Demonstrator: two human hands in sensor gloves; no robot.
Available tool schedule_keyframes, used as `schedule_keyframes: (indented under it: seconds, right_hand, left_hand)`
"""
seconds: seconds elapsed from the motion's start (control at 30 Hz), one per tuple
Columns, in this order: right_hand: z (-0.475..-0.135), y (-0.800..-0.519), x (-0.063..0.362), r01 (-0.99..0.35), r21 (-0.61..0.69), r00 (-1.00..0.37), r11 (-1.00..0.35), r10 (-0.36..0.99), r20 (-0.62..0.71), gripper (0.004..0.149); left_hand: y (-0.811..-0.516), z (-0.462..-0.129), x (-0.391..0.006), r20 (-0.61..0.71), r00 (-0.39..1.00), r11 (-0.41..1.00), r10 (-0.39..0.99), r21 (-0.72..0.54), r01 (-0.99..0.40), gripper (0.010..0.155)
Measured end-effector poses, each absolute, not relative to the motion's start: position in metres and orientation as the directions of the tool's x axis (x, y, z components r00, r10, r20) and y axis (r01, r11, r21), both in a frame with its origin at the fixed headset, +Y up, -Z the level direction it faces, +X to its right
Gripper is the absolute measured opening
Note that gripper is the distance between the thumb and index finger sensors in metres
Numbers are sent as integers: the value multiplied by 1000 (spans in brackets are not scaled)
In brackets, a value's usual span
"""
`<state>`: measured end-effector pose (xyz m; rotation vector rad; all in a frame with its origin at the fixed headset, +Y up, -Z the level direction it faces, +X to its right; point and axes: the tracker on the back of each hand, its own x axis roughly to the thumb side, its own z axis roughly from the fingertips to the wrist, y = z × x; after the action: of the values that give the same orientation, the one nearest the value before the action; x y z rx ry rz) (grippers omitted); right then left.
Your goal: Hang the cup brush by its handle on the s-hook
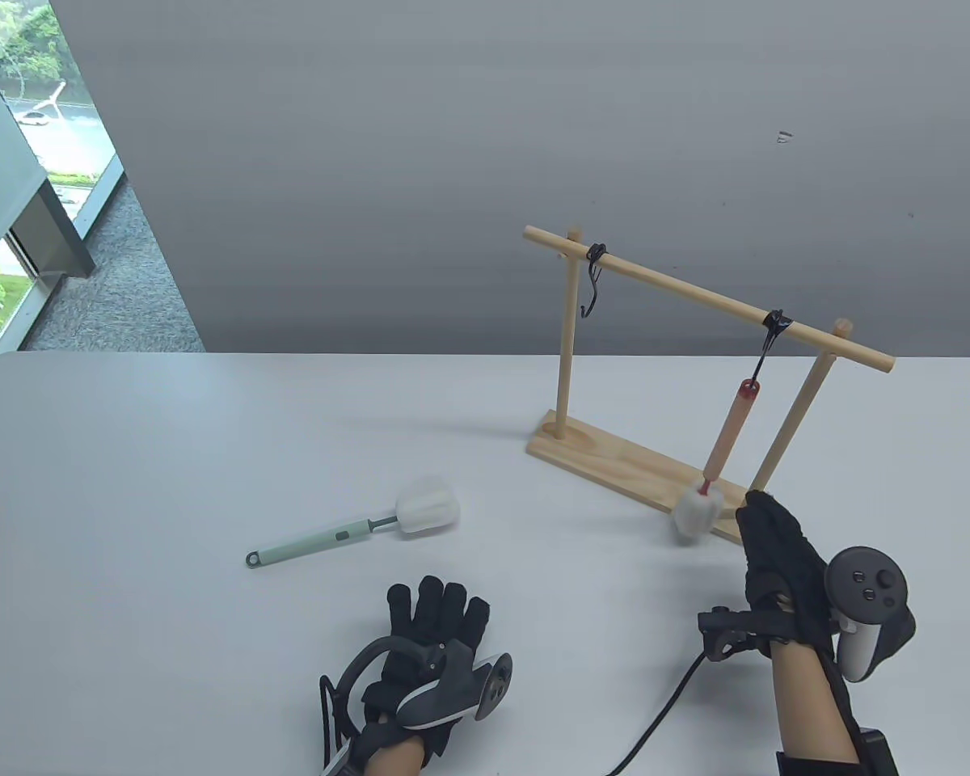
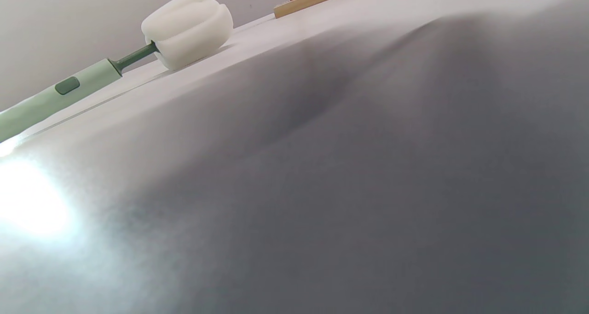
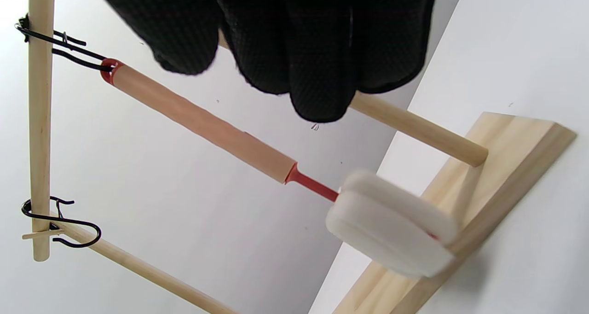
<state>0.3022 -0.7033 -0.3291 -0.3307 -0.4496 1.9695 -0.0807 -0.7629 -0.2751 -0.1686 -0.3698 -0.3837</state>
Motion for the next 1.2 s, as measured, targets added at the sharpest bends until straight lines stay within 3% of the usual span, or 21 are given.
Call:
schedule_keyframes:
  seconds: [1.2]
  right_hand:
    - [-329, -699, 292, -798, -448, -463, -404, 886, 26, 50]
  left_hand:
    - [-763, -276, -82, 369, 870, 912, -327, -118, 393, 78]
